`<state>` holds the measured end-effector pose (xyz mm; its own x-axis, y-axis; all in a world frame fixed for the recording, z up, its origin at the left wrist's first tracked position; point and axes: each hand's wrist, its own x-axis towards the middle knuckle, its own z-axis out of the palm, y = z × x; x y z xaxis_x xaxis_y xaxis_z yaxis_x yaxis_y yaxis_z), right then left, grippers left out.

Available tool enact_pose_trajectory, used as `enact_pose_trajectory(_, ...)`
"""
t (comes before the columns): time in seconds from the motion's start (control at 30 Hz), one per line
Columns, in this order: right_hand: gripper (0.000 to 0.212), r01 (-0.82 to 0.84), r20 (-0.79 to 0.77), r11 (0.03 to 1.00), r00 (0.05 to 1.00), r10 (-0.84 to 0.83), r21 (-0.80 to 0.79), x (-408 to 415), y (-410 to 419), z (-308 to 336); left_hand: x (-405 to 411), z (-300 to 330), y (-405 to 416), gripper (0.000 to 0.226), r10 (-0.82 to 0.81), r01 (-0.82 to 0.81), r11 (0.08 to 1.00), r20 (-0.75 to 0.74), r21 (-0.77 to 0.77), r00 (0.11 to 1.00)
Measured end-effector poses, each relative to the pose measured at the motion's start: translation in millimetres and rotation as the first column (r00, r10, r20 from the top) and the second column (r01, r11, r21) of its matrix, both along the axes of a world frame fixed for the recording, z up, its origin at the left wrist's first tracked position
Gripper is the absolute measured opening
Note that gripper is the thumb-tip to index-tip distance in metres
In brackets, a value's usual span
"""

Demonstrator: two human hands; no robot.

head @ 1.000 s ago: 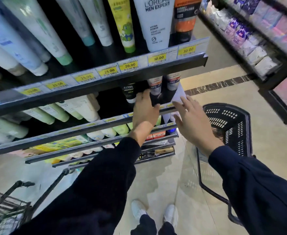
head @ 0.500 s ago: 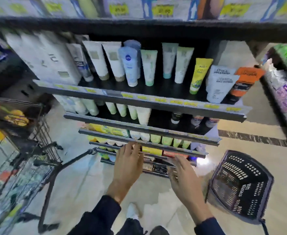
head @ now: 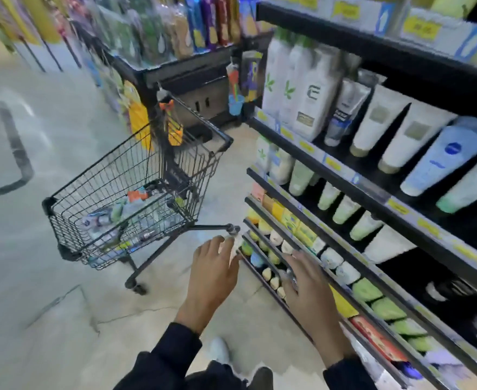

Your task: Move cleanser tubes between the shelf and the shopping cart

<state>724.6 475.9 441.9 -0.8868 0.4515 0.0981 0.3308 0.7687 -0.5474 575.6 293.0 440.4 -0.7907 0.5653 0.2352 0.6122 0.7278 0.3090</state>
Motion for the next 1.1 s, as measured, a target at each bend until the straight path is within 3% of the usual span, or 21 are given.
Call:
enact_pose_trajectory(0.2, 0.047, -0.167, 0.052, 0.985, 0.984, 0.169, -0.037, -112, -29, -4, -66, -9, -66, 0.036, 0.203, -0.204, 0.979, 0.053, 0.021, 0.978)
enact_pose_trajectory(0.5, 0.035, -0.393, 0.080, 0.920, 0.916, 0.393, -0.015, -246, -80, -17, -137, -35, -157, 0.038, 0.461, -0.464, 0.886, 0.160, -0.025, 0.873)
enact_pose_trajectory(0.77, 0.037, -0.431, 0.173, 0.895, 0.879, 0.445, -0.111, -337, -81, -33, -230, -53, -158, 0.041, 0.540, -0.536, 0.839, 0.253, -0.091, 0.803)
enact_pose_trajectory(1.1, 0.042, -0.562, 0.263, 0.798, 0.754, 0.602, -0.218, -539, -87, -53, -360, -65, -166, 0.037, 0.624, -0.607, 0.776, 0.348, -0.170, 0.699)
